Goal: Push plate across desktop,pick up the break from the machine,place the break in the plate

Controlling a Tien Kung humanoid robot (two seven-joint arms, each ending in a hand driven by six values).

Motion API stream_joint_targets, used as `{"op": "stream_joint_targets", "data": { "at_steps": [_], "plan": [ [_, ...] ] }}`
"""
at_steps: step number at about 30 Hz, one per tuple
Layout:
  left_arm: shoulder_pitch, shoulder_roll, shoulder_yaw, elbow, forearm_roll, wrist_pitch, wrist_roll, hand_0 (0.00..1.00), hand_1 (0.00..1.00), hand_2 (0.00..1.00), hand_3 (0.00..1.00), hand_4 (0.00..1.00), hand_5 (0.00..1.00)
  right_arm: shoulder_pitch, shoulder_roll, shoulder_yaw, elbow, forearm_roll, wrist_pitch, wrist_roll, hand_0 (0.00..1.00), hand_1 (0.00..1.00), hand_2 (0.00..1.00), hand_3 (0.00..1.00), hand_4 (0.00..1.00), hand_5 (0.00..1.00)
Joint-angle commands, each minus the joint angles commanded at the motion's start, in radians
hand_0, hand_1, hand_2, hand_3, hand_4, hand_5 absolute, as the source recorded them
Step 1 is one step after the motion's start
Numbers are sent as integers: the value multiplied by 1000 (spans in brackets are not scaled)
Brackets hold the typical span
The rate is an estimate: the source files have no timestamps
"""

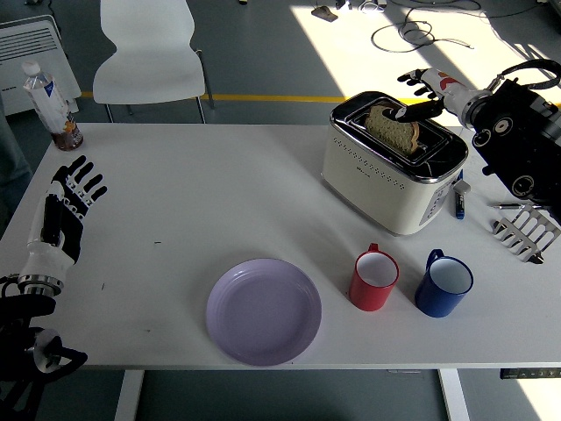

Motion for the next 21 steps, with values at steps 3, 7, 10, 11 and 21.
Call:
{"op": "stream_joint_targets", "data": {
  "at_steps": [3,7,10,11,21],
  "plan": [
    [-1,0,1,-2,0,2,-1,794,843,916,876,552,998,20,20,-29,-38,-1,7,-8,795,757,751,832,828,418],
    [-7,0,1,-1,0,3,-3,794,842,915,876,552,998,39,44,-48,-81,-16,8,-15,758,727,717,814,827,418],
    [-10,-2,1,1,0,4,-3,794,842,915,876,552,998,49,57,-70,-98,-19,12,-19,758,727,717,814,827,418],
    [-10,-3,1,2,0,5,-4,794,842,915,876,552,998,52,62,-77,-103,-24,13,-20,758,727,717,814,827,418],
    [-17,-8,6,3,-1,6,-6,794,839,914,877,550,998,81,97,-157,-150,11,11,-37,627,626,604,736,812,406]
  ]
}}
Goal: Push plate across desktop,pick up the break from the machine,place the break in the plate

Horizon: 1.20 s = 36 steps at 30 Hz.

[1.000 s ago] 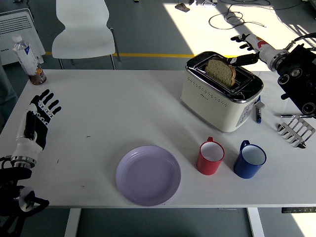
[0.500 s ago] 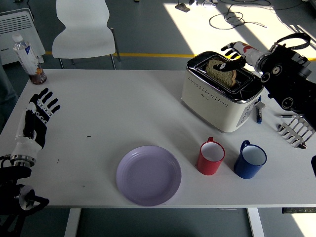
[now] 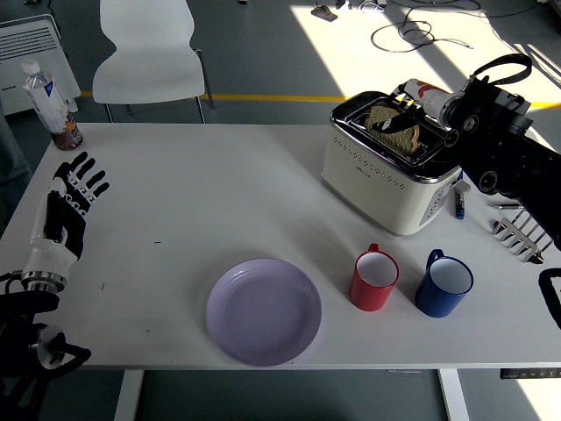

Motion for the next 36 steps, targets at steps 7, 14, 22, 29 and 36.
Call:
{"op": "stream_joint_targets", "data": {
  "at_steps": [7,14,22,29,36],
  "plan": [
    [-1,-2,3,1,0,1,-1,794,838,914,875,546,998,6,18,-33,-22,25,-10,-9,560,593,584,723,794,391],
    [-4,-3,7,2,0,2,-2,794,838,914,874,543,998,8,24,-68,-36,58,-29,-11,500,560,555,701,787,386],
    [-7,-5,11,3,0,3,-3,796,838,914,873,542,998,10,24,-123,-48,79,-60,-16,352,412,470,519,567,174],
    [-8,-8,11,11,0,4,-5,796,837,910,871,542,998,11,24,-149,-54,91,-93,-13,347,405,456,499,499,114],
    [-9,-11,11,13,1,4,-6,796,837,910,869,540,998,13,24,-151,-50,97,-71,-13,351,401,448,485,481,84]
  ]
}}
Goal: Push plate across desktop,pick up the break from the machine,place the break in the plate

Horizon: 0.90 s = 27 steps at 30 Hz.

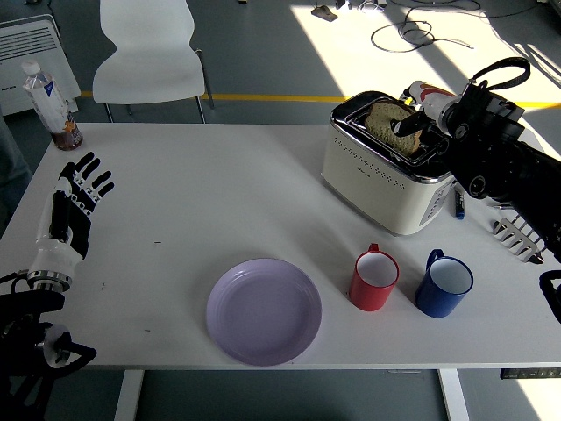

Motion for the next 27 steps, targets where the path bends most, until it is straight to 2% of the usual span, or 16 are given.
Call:
{"op": "stream_joint_targets", "data": {
  "at_steps": [5,11,14,15,17,20,27],
  "plan": [
    [-4,1,2,-1,0,0,0,796,837,910,866,536,998,29,0,-7,6,0,16,-5,354,396,435,479,462,56],
    [-1,4,0,-2,2,-1,2,797,837,909,867,538,998,62,-4,75,43,-112,36,-17,356,385,428,476,448,55],
    [4,6,-3,-7,3,-1,2,797,837,909,867,538,998,76,-32,132,82,-180,36,-24,356,385,428,476,448,55],
    [5,6,-5,-7,4,-1,2,797,837,910,866,534,998,79,-43,149,96,-201,33,-27,340,330,415,467,441,64],
    [5,6,-7,-7,4,-1,2,797,837,910,866,534,998,81,-55,174,116,-238,30,-28,340,330,415,467,441,64],
    [13,7,-15,-8,5,0,2,797,837,910,866,534,998,86,-102,248,204,-317,24,-41,340,330,415,467,441,64],
    [18,7,-18,-9,7,0,1,798,837,910,864,536,998,66,-172,342,388,-390,25,-67,324,320,404,458,417,80]
  ]
}}
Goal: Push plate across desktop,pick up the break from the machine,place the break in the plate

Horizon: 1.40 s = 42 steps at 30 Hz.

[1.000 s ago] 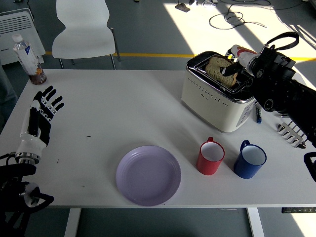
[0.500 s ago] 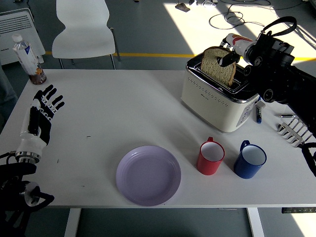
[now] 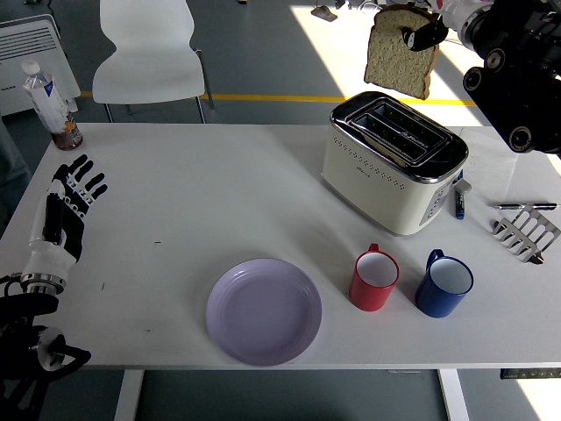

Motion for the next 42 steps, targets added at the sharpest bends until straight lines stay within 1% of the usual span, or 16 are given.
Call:
{"op": "stream_joint_targets", "data": {
  "at_steps": [5,6,9,10,13,14,16,18,20,22,24,31,36,39,41,42],
  "plan": [
    [6,-1,-3,2,1,0,0,798,837,910,864,536,998,-37,-33,32,161,44,9,-32,324,320,404,458,417,80],
    [8,-1,-4,2,1,0,0,797,837,910,864,536,998,-50,-44,32,196,67,14,-45,317,317,398,453,392,90],
    [13,0,-6,0,1,0,0,797,837,910,864,536,998,-84,-74,20,313,148,28,-74,317,317,398,453,392,90],
    [14,-1,-8,0,1,0,0,797,837,910,864,536,998,-102,-94,0,352,187,42,-89,317,317,398,453,392,90],
    [16,-2,-12,-1,1,0,-1,797,837,910,865,535,998,-129,-128,-43,477,302,60,-111,303,312,391,442,371,105],
    [17,-3,-13,-1,1,0,0,797,837,910,865,535,998,-145,-142,-68,515,338,74,-117,303,312,391,442,371,105],
    [18,-4,-16,-2,1,1,-1,797,837,910,865,535,998,-168,-159,-106,595,406,94,-124,303,312,391,442,371,105],
    [19,-5,-19,-2,1,1,-1,796,838,911,867,534,998,-189,-171,-153,668,458,102,-128,306,312,395,442,365,104],
    [19,-5,-20,-1,1,0,-1,796,838,911,867,534,998,-206,-177,-197,716,486,102,-129,306,312,395,442,365,104],
    [18,-6,-24,0,1,1,-1,796,838,911,867,534,998,-222,-178,-249,748,506,101,-129,306,312,395,442,365,104],
    [17,-5,-27,1,2,0,-1,797,837,912,867,537,998,-233,-175,-296,760,515,95,-129,304,313,396,446,366,108],
    [19,-4,-32,5,3,0,-1,795,834,910,867,538,998,-278,-139,-429,766,547,74,-124,305,322,398,449,370,104],
    [21,-4,-29,6,3,0,-1,793,827,908,881,547,998,-316,-104,-477,753,561,75,-123,305,322,400,455,371,105],
    [22,-5,-24,8,3,0,-1,793,827,908,881,547,998,-335,-85,-483,748,569,70,-115,305,322,400,455,371,105],
    [23,-6,-20,8,3,1,-1,793,827,908,881,547,998,-352,-73,-477,745,578,55,-95,305,322,400,455,371,105],
    [24,-7,-18,8,3,1,-2,785,824,907,886,548,998,-364,-71,-475,748,579,42,-80,312,352,418,461,353,121]
  ]
}}
